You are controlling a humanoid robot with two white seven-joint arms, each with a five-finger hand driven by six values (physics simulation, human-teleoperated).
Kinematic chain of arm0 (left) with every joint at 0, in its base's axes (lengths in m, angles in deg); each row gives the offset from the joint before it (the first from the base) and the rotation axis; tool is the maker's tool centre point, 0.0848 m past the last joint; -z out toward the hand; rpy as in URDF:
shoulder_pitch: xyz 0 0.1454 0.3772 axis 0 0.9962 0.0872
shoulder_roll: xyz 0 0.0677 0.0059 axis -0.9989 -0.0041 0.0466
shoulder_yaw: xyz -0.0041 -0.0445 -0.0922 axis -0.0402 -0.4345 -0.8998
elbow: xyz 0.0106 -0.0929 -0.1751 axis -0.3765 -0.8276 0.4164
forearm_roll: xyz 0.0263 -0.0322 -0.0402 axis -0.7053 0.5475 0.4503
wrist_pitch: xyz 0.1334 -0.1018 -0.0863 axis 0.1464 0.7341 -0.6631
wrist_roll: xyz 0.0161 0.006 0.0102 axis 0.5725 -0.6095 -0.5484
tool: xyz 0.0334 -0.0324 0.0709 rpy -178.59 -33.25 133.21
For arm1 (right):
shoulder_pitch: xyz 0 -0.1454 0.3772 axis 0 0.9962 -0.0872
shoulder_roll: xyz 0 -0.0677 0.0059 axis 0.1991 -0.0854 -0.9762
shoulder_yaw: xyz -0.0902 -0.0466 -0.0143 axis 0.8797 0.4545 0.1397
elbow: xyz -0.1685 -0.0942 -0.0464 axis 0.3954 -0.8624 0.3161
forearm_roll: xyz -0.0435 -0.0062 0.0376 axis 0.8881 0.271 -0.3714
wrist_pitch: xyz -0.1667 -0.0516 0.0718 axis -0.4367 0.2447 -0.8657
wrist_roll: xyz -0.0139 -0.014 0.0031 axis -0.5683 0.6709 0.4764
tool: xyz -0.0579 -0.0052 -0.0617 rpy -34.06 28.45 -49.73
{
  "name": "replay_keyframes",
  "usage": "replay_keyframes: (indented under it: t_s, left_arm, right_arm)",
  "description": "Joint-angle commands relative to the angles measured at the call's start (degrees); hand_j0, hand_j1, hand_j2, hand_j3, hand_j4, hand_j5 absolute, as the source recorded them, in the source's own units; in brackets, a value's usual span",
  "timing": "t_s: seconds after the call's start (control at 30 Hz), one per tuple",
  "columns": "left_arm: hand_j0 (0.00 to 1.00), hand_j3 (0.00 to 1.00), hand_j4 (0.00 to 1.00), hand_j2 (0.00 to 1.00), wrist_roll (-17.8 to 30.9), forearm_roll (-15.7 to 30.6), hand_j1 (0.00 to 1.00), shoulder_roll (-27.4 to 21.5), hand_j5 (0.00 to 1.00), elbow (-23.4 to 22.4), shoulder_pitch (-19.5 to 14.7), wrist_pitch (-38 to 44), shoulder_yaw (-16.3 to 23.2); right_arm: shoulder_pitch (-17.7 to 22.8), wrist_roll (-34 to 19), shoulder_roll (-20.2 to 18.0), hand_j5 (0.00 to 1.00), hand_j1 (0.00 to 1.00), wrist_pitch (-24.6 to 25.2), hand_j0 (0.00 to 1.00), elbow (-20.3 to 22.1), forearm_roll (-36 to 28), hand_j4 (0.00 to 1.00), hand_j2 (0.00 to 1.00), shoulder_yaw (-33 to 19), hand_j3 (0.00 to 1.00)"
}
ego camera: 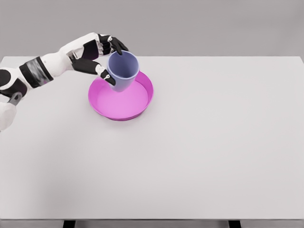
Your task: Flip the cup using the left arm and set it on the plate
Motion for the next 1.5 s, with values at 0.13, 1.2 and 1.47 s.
replay_keyframes:
  t_s: [0.13,1.2,1.47]
  left_arm:
    - [0.35,0.35,0.35,0.35,-0.03,8.78,0.35,5.45,0.35,-3.16,1.14,0.19,-0.16]
    - [0.35,0.35,0.35,0.35,-0.03,4.12,0.35,14.15,0.35,-27.07,1.58,-0.43,0.11]
    - [0.51,0.51,0.51,0.51,-0.03,2.98,0.51,14.32,0.51,-27.51,1.49,-0.34,0.02]
  right_arm:
    - [0.00,-0.01,0.00,1.00,1.00,-0.02,1.00,-0.03,0.02,1.00,1.00,0.00,1.00]
    - [0.00,-0.01,0.00,1.00,1.00,0.07,1.00,-0.03,0.02,1.00,1.00,0.00,1.00]
    - [0.00,-0.01,0.00,1.00,1.00,-0.02,1.00,0.05,0.02,1.00,1.00,0.00,1.00]
